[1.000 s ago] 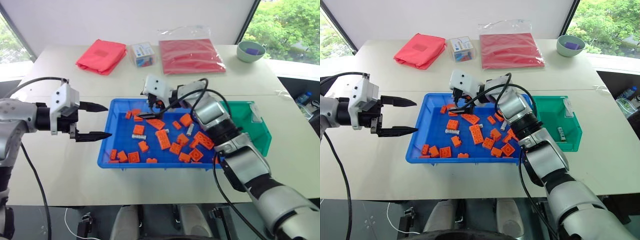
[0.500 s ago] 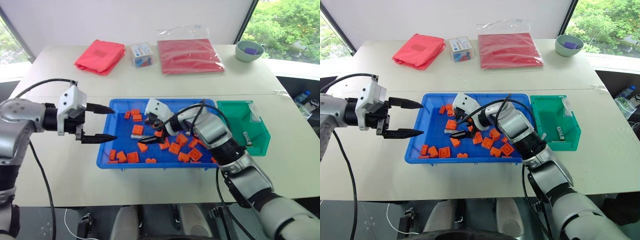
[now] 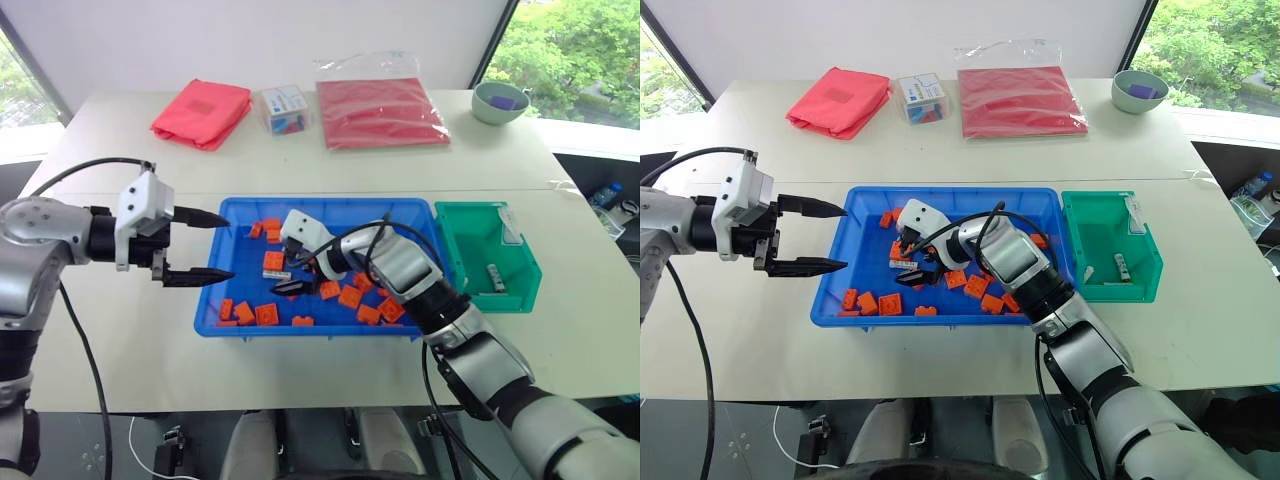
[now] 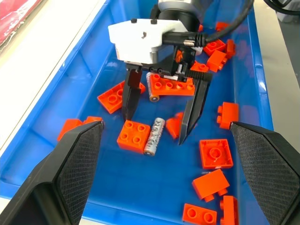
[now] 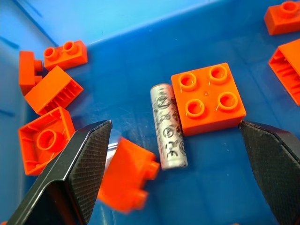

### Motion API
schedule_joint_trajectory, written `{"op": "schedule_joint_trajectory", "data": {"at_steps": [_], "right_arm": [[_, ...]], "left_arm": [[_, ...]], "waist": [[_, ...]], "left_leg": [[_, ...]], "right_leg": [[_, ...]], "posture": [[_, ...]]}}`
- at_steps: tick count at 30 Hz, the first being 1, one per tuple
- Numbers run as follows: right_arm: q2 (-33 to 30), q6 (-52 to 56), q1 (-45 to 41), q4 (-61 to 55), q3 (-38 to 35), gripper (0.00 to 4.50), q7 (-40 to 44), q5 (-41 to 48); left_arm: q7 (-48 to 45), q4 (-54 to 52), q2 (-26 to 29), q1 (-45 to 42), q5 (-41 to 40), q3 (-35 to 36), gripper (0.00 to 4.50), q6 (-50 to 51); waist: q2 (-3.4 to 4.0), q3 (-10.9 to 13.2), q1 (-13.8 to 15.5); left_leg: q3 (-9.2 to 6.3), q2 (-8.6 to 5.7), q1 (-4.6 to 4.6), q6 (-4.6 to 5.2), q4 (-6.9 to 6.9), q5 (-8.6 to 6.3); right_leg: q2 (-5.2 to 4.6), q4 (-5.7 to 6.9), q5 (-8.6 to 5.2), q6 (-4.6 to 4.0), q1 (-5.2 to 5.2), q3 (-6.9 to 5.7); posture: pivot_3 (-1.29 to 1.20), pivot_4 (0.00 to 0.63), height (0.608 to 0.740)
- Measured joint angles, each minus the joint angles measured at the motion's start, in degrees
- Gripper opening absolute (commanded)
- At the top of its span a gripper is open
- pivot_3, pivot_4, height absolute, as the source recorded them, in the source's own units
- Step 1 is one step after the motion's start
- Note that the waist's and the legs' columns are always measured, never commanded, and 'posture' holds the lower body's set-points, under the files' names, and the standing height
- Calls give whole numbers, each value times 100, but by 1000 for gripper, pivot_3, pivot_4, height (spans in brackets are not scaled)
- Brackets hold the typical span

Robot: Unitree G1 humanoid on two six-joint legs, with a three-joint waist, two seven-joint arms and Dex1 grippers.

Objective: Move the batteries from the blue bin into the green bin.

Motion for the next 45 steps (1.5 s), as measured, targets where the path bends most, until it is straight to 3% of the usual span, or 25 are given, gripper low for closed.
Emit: {"op": "schedule_joint_trajectory", "data": {"at_steps": [4,16,19,20,27,31,38,42,45], "right_arm": [[29,-77,-2,20,114,1555,-7,-55],[3,-294,-2,48,207,1555,53,-166],[-24,-295,-2,46,203,187,114,-164],[-34,-297,-2,44,203,62,137,-164],[-198,2,-1,-346,120,72,296,-14],[-702,685,-141,-1365,-640,72,380,514],[-2602,1961,39,-2348,-2956,72,53,1215],[-3763,2148,991,-2517,-3712,72,-18,1312],[-4263,2201,1666,-2600,-4175,72,-78,1369]], "left_arm": [[19,2,-1,-12,3,0,4500,-4],[16,98,-27,-181,48,0,4500,-111],[13,122,-41,-183,74,0,4500,-113],[7,122,-52,-184,76,0,4500,-116],[-3,114,-150,-162,85,-1,4500,-123],[67,43,-280,-25,77,-47,4500,-104],[197,-101,-570,14,56,-153,4500,-1],[240,-12,-784,-197,39,-192,4500,29],[244,86,-892,-341,21,-232,4500,23]], "waist": [[0,0,0],[0,0,1],[0,0,1],[0,0,2],[1,1,12],[-1,1,35],[-2,0,204],[-2,1,187],[-1,2,137]], "left_leg": [[-1,0,0,0,0,0],[-1,0,0,0,0,0],[0,0,0,0,0,0],[-1,0,0,0,0,0],[-4,0,-3,0,0,0],[-10,0,-5,0,1,0],[-3,-2,-7,1,1,-1],[0,-5,-8,3,-1,-2],[-3,-2,0,4,-2,-2]], "right_leg": [[0,0,0,0,0,-1],[0,0,0,0,1,0],[0,0,0,0,0,0],[0,0,0,0,0,0],[-1,0,0,0,-1,0],[-5,-3,1,1,-1,-1],[-9,-18,-10,-17,3,-5],[-9,-21,-10,-18,3,-3],[-3,-18,-10,-16,1,8]], "posture": [[0,150,736],[0,150,736],[0,150,736],[0,150,736],[0,150,736],[0,150,736],[0,150,736],[0,150,736],[0,150,736]]}}
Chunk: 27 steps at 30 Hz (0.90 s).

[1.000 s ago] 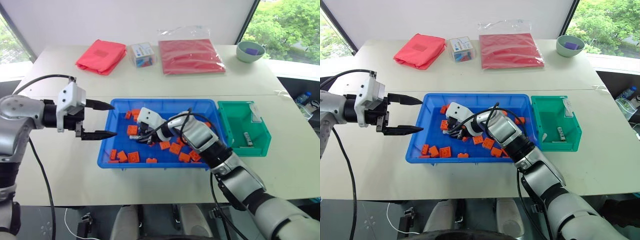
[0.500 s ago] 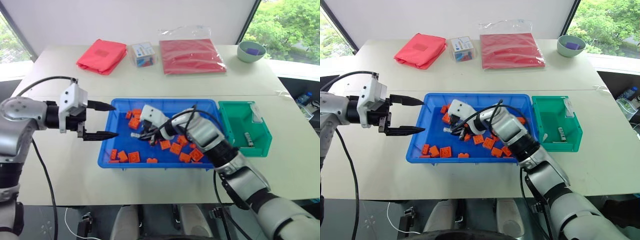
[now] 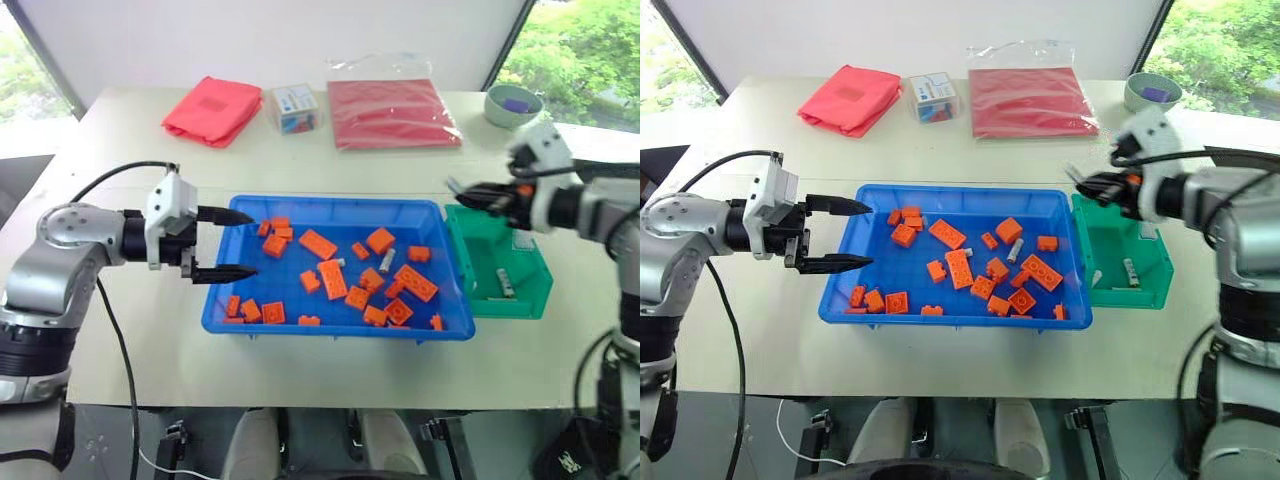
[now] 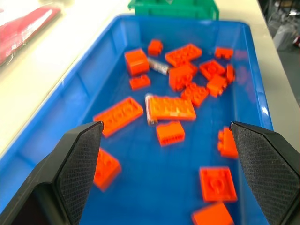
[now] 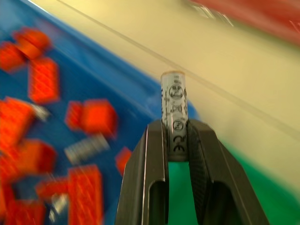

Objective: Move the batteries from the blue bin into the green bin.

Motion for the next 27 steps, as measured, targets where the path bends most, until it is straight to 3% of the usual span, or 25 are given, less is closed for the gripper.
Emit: {"op": "schedule_joint_trajectory", "data": {"at_steps": [5,6,7,11,19,22,25,27], "right_arm": [[-148,-18,845,-305,-389,72,-166,168],[-104,-19,962,-372,-409,1111,-236,220],[-51,-20,1016,-398,-412,1430,-291,264],[-18,-262,1148,-392,-268,3493,-487,268],[-206,-711,133,-407,554,3493,-259,483],[26,-839,-109,-486,1067,3493,-203,509],[397,-1105,-199,-441,1725,4279,-209,404],[847,-1357,-388,-344,2292,4279,-271,224]], "left_arm": [[-14,183,-85,-93,61,-107,4500,-62],[-15,225,-102,-117,70,-118,4500,-98],[-15,263,-107,-131,76,-119,4500,-126],[-8,293,-130,-215,108,-125,4500,-142],[27,268,-134,-226,114,-131,4500,-140],[40,264,-128,-225,116,-131,4500,-138],[53,265,-115,-223,119,-132,4500,-136],[68,254,-109,-232,120,-132,4500,-136]], "waist": [[0,0,-20],[0,0,-12],[0,0,-7],[0,0,26],[0,0,4],[-2,0,15],[-3,1,18],[-2,1,-4]], "left_leg": [[-2,4,7,0,1,0],[-3,4,6,0,1,0],[-2,4,6,0,3,0],[-1,0,2,0,4,0],[-7,3,1,1,2,0],[-7,3,1,1,1,0],[-5,1,-1,1,3,0],[-3,2,0,1,4,0]], "right_leg": [[9,3,0,1,1,6],[9,2,0,1,1,6],[8,2,0,1,2,7],[2,-1,0,1,2,9],[9,0,-1,0,0,7],[8,-1,-1,0,1,6],[5,-1,-1,0,1,7],[6,1,-1,0,0,8]], "posture": [[0,150,736],[0,150,736],[0,150,736],[0,150,736],[0,150,736],[0,150,736],[0,150,736],[0,150,736]]}}
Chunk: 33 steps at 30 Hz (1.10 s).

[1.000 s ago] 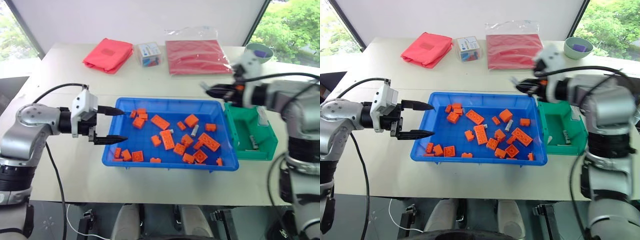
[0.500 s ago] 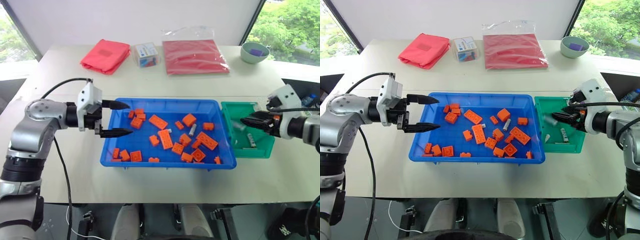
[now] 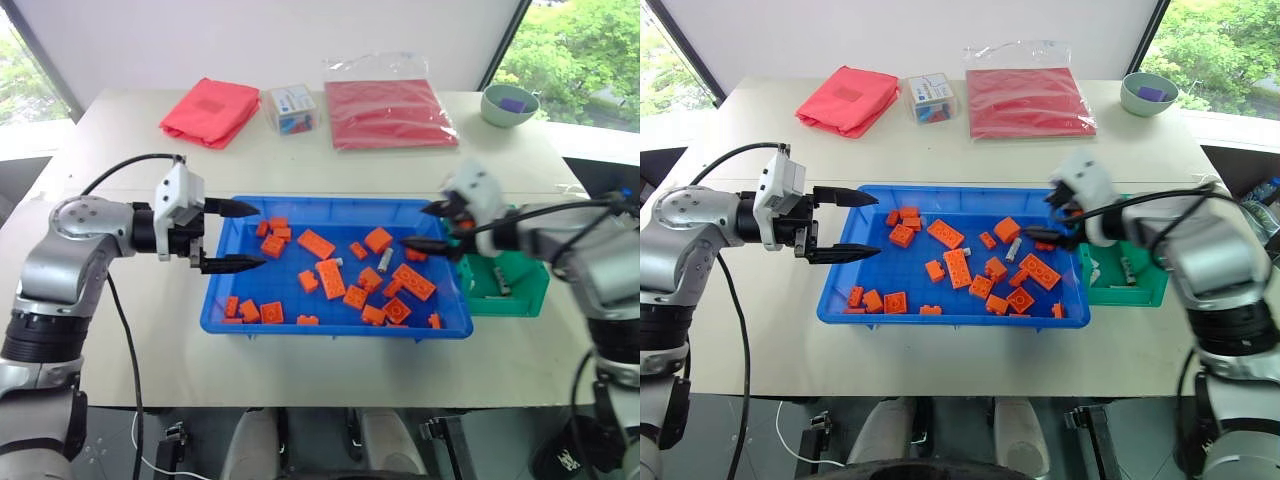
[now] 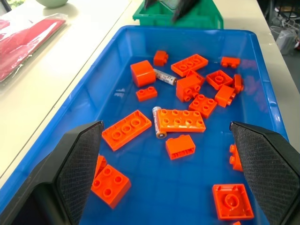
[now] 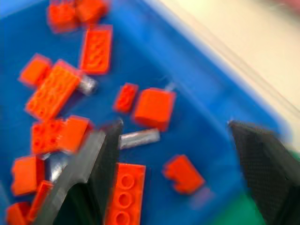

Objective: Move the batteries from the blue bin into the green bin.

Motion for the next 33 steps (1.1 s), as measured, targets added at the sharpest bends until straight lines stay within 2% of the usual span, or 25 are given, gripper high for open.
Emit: {"op": "schedule_joint_trajectory", "data": {"at_steps": [4,14,24,30,33], "right_arm": [[855,328,-163,-28,661,4279,-284,-8],[1861,1907,136,-583,643,4279,-1473,210],[2189,2614,330,-793,371,4279,-2145,275],[3021,3187,407,-609,-368,4279,-2267,582],[3164,3329,391,-407,-619,4279,-2293,674]], "left_arm": [[29,-102,9,-7,-5,0,4500,0],[96,-332,106,305,-38,47,4500,21],[150,-433,198,355,-76,64,4500,45],[138,-428,198,332,-71,62,4500,29],[127,-372,199,283,-64,60,4500,4]], "waist": [[0,0,33],[-3,-2,39],[-3,-2,28],[-3,-2,24],[-3,-2,27]], "left_leg": [[-3,0,-9,0,-1,0],[-5,-2,-17,0,7,1],[-4,-2,-16,0,5,1],[-4,-1,-16,0,5,1],[-4,-2,-15,0,5,1]], "right_leg": [[3,7,10,17,-4,-10],[-9,4,1,0,-2,-16],[-6,3,2,2,-3,-18],[-3,4,10,17,-2,-18],[-4,3,10,16,0,-19]], "posture": [[0,150,736],[0,150,736],[0,150,736],[0,150,736],[0,150,736]]}}
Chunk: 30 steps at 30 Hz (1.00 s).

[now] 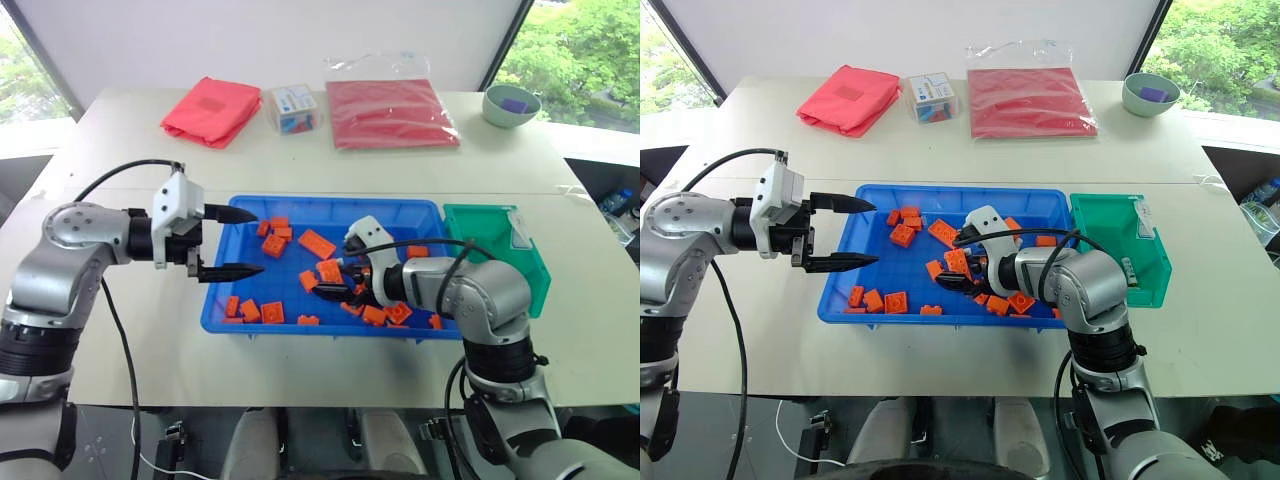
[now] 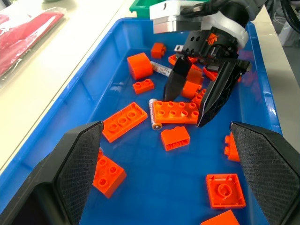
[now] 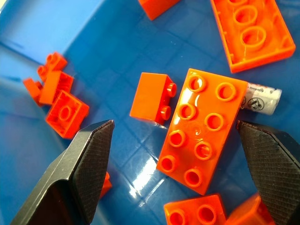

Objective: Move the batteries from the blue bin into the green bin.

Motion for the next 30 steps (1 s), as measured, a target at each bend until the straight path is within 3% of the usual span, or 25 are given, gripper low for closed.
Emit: {"op": "schedule_joint_trajectory", "data": {"at_steps": [1,4,8,10,16,21,26,30], "right_arm": [[48,1,-13,63,-66,4279,-4,15],[75,-108,-44,261,-107,3502,-8,48],[5,-328,-32,511,-58,1463,-18,42],[-4,-351,-23,518,-40,835,-8,62],[22,-282,-89,532,-52,835,-1,200],[496,-328,-785,754,40,835,9,304],[907,-1224,-1344,1606,982,835,209,121],[1127,-1875,-1545,2190,1527,2577,389,-94]], "left_arm": [[-2,31,0,-14,4,-1,4500,-3],[-2,62,0,-65,11,-4,4500,-8],[-9,70,0,-76,14,-4,4500,-17],[-17,86,0,-77,16,-4,4500,-21],[-47,122,5,-78,40,-4,4500,-43],[-78,153,9,-85,59,-5,4500,-126],[-87,186,8,-179,112,-20,4500,-134],[-96,198,-4,-204,132,-37,4500,-137]], "waist": [[0,0,0],[0,0,-8],[0,0,-15],[0,0,-18],[0,0,-22],[0,0,-49],[1,0,-46],[1,0,-29]], "left_leg": [[0,0,0,0,0,0],[0,0,2,0,0,0],[0,0,2,0,-1,0],[0,1,3,0,-1,0],[-1,1,2,0,-1,0],[-3,5,4,0,-5,0],[0,3,4,0,-6,0],[-1,3,2,0,-6,0]], "right_leg": [[0,0,0,0,0,0],[0,0,0,0,0,0],[1,1,0,0,0,0],[2,1,0,0,0,0],[2,1,0,0,-1,1],[9,3,0,1,-3,0],[6,1,0,0,-2,-1],[3,1,1,1,-2,-2]], "posture": [[0,150,736],[0,150,736],[0,150,736],[0,150,736],[0,150,736],[0,150,736],[0,150,736],[0,150,736]]}}
